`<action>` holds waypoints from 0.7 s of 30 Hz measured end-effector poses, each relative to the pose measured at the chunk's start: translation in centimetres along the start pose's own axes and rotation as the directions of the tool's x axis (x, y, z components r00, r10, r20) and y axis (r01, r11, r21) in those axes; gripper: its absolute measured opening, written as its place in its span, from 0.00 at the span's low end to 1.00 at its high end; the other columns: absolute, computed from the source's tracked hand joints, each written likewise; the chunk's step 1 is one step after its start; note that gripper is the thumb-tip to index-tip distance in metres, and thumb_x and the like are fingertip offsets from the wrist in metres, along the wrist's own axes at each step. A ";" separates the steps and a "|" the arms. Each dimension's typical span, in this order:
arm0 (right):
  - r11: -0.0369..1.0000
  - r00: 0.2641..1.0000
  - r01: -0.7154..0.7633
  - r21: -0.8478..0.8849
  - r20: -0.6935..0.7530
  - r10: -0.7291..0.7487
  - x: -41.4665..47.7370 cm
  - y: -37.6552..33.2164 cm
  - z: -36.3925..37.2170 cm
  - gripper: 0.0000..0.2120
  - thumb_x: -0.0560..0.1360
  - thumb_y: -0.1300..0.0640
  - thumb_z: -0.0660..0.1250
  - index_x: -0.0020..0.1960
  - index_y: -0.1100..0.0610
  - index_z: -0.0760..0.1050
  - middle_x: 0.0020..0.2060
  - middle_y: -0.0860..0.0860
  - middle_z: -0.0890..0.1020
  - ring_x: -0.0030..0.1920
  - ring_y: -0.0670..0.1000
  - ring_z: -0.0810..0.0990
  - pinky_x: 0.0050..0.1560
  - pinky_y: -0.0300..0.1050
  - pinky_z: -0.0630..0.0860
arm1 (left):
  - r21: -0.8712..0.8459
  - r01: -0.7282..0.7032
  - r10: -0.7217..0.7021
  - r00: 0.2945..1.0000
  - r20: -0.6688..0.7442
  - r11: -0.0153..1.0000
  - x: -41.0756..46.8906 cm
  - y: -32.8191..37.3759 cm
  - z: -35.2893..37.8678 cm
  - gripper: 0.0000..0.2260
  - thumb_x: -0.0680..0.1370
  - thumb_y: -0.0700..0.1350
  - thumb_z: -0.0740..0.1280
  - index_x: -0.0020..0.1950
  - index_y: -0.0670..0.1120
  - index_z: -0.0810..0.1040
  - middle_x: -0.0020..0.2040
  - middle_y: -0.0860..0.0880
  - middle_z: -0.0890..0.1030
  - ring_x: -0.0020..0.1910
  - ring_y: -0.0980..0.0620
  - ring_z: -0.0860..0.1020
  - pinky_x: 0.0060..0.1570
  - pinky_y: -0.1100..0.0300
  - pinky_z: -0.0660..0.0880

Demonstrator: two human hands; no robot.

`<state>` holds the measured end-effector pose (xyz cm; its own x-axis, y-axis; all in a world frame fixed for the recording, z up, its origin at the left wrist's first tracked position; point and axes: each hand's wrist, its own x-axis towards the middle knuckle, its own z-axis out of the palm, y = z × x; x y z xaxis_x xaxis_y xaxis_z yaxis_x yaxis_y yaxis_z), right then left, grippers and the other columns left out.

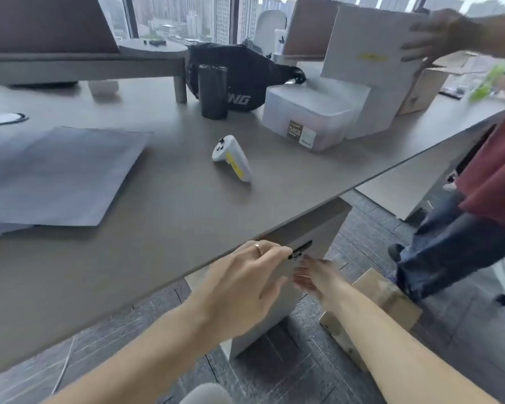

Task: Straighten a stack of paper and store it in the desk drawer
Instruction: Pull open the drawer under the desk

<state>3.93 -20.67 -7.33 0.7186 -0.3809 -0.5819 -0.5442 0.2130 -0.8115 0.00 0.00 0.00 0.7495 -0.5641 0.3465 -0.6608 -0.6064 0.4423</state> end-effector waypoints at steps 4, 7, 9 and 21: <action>1.000 0.998 -0.018 -0.009 0.052 0.018 1.2 -0.1 0.2 0.18 0.83 0.59 0.61 0.67 0.70 0.73 0.59 0.68 0.81 0.52 0.62 0.84 0.45 0.48 0.85 | 0.180 0.247 -0.274 0.950 0.147 0.952 0.9 -0.8 3.6 0.32 0.83 0.54 0.63 0.83 0.48 0.55 0.81 0.48 0.66 0.79 0.46 0.66 0.76 0.54 0.64; 1.000 0.999 0.002 -0.006 0.054 -0.002 1.6 0.0 0.5 0.16 0.83 0.63 0.60 0.66 0.71 0.74 0.54 0.68 0.83 0.50 0.63 0.85 0.42 0.46 0.84 | 0.281 0.225 -0.281 0.943 0.180 0.933 1.2 -1.0 4.4 0.31 0.83 0.54 0.61 0.83 0.45 0.56 0.83 0.48 0.60 0.81 0.47 0.58 0.78 0.55 0.58; 0.999 0.999 0.030 -0.028 0.037 -0.029 2.2 0.3 0.4 0.15 0.83 0.62 0.60 0.63 0.71 0.76 0.42 0.61 0.83 0.41 0.56 0.83 0.40 0.45 0.84 | 0.317 0.211 -0.279 0.942 0.188 0.925 1.4 -0.4 4.4 0.31 0.83 0.56 0.62 0.82 0.45 0.57 0.82 0.48 0.62 0.80 0.47 0.60 0.77 0.55 0.59; 0.991 0.990 0.126 -0.047 -0.058 -0.128 1.0 3.0 -2.4 0.12 0.82 0.59 0.58 0.43 0.62 0.75 0.33 0.56 0.75 0.31 0.52 0.75 0.30 0.40 0.78 | 0.360 0.254 -0.355 0.901 0.248 0.898 1.6 1.5 4.3 0.34 0.81 0.61 0.62 0.81 0.44 0.60 0.81 0.47 0.65 0.78 0.46 0.64 0.73 0.51 0.65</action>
<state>1.97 -22.54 -10.26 0.7559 -0.4568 -0.4689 -0.4695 0.1207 -0.8746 0.07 -4.18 -2.31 0.9004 -0.4322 -0.0500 -0.4166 -0.8896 0.1873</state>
